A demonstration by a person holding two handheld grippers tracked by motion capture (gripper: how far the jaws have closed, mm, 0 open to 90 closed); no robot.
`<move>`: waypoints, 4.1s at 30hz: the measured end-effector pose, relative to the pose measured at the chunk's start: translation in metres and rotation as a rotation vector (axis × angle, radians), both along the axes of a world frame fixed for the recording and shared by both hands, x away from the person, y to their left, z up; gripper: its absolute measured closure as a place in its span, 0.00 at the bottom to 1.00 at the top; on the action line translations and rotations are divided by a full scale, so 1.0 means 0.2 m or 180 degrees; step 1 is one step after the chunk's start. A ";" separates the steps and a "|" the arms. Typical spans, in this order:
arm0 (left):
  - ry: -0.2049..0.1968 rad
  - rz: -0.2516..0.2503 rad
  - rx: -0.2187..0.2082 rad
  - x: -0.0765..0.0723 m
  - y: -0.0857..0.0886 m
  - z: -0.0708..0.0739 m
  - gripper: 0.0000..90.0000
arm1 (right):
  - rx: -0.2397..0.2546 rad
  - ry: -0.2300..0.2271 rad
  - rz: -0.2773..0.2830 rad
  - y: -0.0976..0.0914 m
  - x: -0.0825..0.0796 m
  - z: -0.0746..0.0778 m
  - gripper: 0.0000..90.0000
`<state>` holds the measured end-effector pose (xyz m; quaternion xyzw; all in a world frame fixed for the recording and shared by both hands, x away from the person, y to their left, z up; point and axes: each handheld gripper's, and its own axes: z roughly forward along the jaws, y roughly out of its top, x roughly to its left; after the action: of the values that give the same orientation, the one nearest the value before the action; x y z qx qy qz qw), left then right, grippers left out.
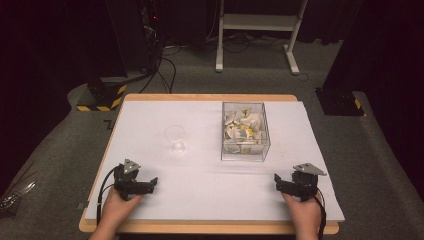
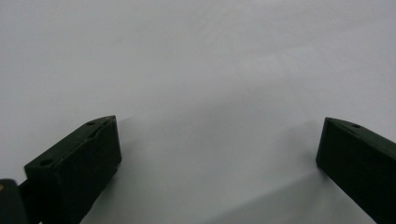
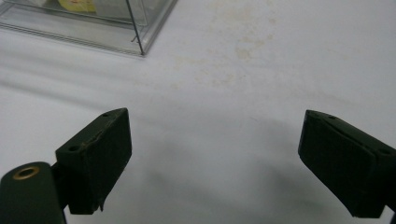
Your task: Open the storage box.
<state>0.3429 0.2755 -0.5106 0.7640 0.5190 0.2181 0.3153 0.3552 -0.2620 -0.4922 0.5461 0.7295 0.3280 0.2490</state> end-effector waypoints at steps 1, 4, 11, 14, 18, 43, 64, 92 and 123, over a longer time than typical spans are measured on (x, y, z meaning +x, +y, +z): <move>0.0000 0.0000 -0.0001 0.00 0.00 0.00 0.00 | -0.0040 -0.0080 0.0007 0.01 -0.01 0.01 0.12; -0.0002 -0.0002 0.0005 0.00 0.00 0.00 0.00 | -0.0064 -0.0116 0.0058 0.03 -0.03 0.01 0.12; -0.0001 -0.0002 0.0005 0.00 0.00 0.00 0.00 | -0.0050 -0.0163 0.0151 0.07 -0.05 0.04 0.12; -0.0001 -0.0003 0.0007 0.00 0.00 0.00 0.00 | -0.0032 -0.0197 0.0187 0.09 -0.07 0.06 0.11; -0.0002 -0.0003 0.0009 0.00 0.00 0.00 0.00 | -0.0021 -0.0239 0.0265 0.13 -0.08 0.08 0.11; 0.0002 -0.0005 0.0006 0.00 0.00 0.00 0.00 | -0.0016 -0.0231 0.0557 0.33 -0.05 0.16 0.15; 0.0001 -0.0003 0.0004 0.00 0.00 0.00 0.00 | 0.0252 -0.0326 0.0570 0.42 -0.01 0.20 0.23; 0.0002 -0.0004 0.0005 0.00 0.00 0.00 0.00 | 0.0327 -0.0401 0.0489 0.48 0.12 0.19 0.35; -0.0002 -0.0002 -0.0004 0.00 0.00 0.00 0.00 | 0.0442 -0.0481 0.0318 0.54 0.23 0.20 0.53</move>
<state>0.3431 0.2758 -0.5106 0.7638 0.5188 0.2180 0.3161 0.4017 -0.1541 -0.4526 0.4987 0.7105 0.4300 0.2481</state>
